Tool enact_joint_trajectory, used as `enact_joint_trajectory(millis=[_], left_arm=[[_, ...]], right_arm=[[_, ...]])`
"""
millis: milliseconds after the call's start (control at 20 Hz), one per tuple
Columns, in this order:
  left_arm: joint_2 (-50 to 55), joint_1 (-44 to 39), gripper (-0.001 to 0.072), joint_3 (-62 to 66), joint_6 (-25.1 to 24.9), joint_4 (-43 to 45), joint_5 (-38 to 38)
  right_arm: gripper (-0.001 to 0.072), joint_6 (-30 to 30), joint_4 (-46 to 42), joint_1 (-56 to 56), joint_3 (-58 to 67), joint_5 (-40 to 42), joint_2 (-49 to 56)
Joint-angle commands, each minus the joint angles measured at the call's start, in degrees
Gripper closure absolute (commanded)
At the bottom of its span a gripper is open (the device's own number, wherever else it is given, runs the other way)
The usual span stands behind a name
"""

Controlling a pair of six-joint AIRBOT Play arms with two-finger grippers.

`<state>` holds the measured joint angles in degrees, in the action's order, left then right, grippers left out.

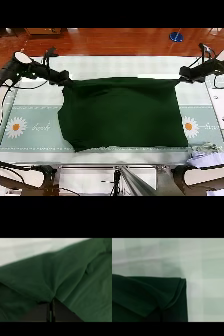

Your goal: Fold the shirts.

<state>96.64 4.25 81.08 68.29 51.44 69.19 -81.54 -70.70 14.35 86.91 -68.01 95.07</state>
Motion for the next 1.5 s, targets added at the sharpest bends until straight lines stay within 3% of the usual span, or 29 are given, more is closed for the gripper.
enact_joint_trajectory(millis=[0, 150, 700, 750, 800, 900, 950, 1000, 1050, 1200, 1450], left_arm=[[-0.4, 0.1, 0.0685, -3.9, 3.8, 4.5, 7.1], [0.0, 0.9, 0.0685, -6.6, 3.8, 9.2, 6.8], [1.4, 2.5, 0.0682, -7.1, 3.8, 9.0, 5.8], [1.9, 2.4, 0.0649, -7.1, 3.8, 9.0, 5.8], [2.0, 2.4, 0.0558, -7.0, 3.8, 9.0, 5.7], [1.4, 3.4, 0.0412, -5.2, 3.8, 9.0, 7.3], [0.2, 4.6, 0.035, -3.1, 3.7, 9.0, 8.8], [-1.3, 6.3, 0.0351, -0.7, 2.7, 9.0, 10.6], [-3.6, 8.5, 0.035, 1.2, 1.9, 9.0, 12.5], [-12.4, 16.9, 0.0221, -1.4, 0.7, 9.0, 17.0], [-29.0, 28.0, 0.0221, -30.1, -4.0, 4.9, 14.6]], right_arm=[[0.0685, -0.3, -3.3, 0.1, -0.3, -7.9, 0.1], [0.0684, 0.2, -7.1, 0.3, -0.3, -8.0, 1.0], [0.0683, -1.0, -7.7, 0.1, -0.3, -8.0, 6.1], [0.0682, -0.9, -7.7, 0.1, -0.3, -7.9, 6.1], [0.0666, -0.6, -7.3, 0.1, -0.2, -7.9, 6.0], [0.0346, 1.8, -5.7, 0.4, 0.7, -11.6, 5.3], [0.0294, 5.3, -5.9, 0.6, 2.3, -15.6, 4.4], [0.0209, 7.4, -6.5, 1.1, 4.2, -19.8, 3.1], [0.02, 6.9, -4.8, 2.4, 5.1, -20.4, 0.9], [0.02, 7.1, -7.0, 7.0, 3.4, -22.9, -6.6], [0.02, 10.3, -1.0, 15.8, -17.6, -21.7, -16.6]])
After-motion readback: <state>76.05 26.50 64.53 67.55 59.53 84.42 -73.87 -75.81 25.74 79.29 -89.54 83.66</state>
